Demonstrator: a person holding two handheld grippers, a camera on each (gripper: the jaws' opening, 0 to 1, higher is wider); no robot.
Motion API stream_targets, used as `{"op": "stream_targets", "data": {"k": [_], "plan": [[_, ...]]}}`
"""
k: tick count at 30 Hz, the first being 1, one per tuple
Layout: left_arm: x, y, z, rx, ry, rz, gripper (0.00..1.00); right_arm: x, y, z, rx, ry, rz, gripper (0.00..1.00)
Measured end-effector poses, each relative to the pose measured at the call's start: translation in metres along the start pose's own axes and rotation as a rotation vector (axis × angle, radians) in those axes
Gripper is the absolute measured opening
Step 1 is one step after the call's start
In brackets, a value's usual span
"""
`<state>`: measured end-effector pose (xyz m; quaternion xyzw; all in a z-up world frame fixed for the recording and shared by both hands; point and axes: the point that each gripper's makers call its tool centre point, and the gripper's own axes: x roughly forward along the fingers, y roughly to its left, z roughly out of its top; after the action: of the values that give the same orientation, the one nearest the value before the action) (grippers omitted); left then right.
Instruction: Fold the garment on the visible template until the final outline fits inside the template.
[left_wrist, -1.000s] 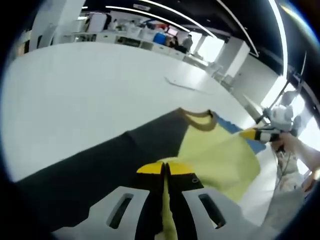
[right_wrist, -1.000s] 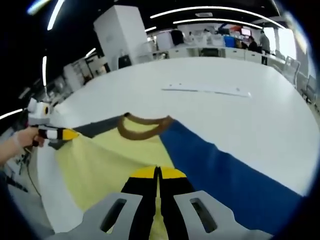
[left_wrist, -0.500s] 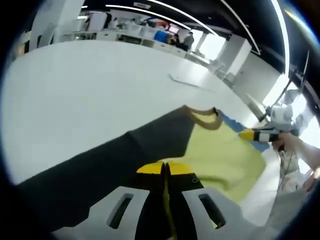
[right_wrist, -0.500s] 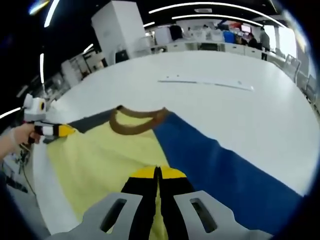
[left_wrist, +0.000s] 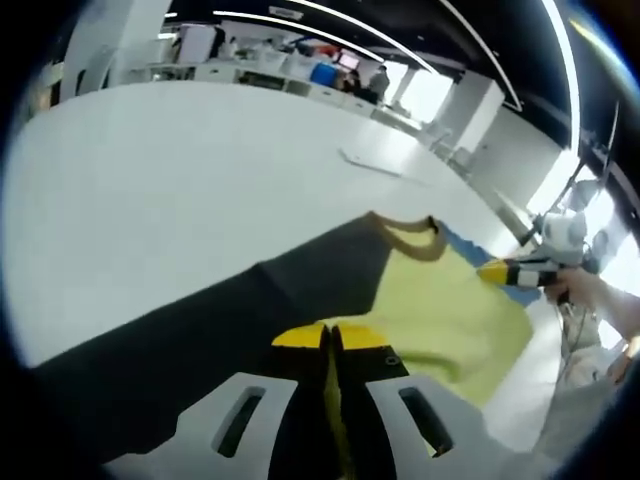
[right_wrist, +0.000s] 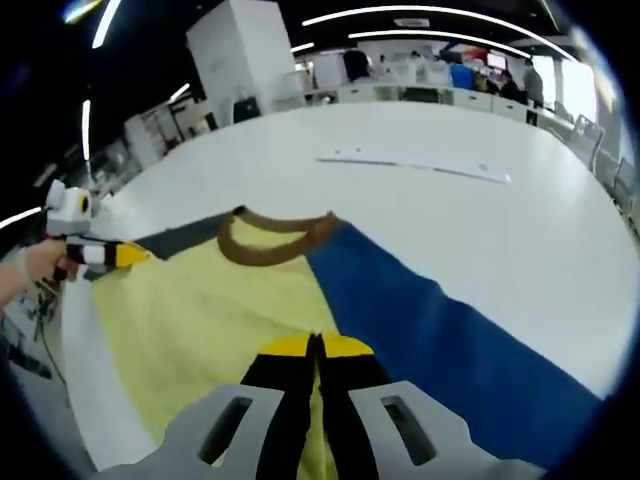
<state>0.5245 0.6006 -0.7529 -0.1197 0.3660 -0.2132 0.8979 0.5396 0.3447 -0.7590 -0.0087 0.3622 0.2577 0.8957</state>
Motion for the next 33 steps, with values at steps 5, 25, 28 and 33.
{"op": "stream_targets", "data": {"k": [5,25,28,33], "plan": [[-0.004,-0.001,0.002,-0.005,0.000,-0.008,0.01,-0.002,-0.004,0.002,-0.012,-0.001,-0.008,0.06],[-0.029,-0.009,0.013,0.028,-0.048,-0.002,0.08,-0.027,0.010,0.008,0.006,-0.043,-0.003,0.16],[-0.034,-0.011,0.014,0.044,-0.050,0.004,0.15,-0.030,0.010,0.007,-0.001,-0.044,-0.006,0.19],[-0.041,-0.013,0.014,0.066,-0.048,0.004,0.19,-0.036,0.009,0.007,-0.002,-0.056,-0.019,0.24]]}}
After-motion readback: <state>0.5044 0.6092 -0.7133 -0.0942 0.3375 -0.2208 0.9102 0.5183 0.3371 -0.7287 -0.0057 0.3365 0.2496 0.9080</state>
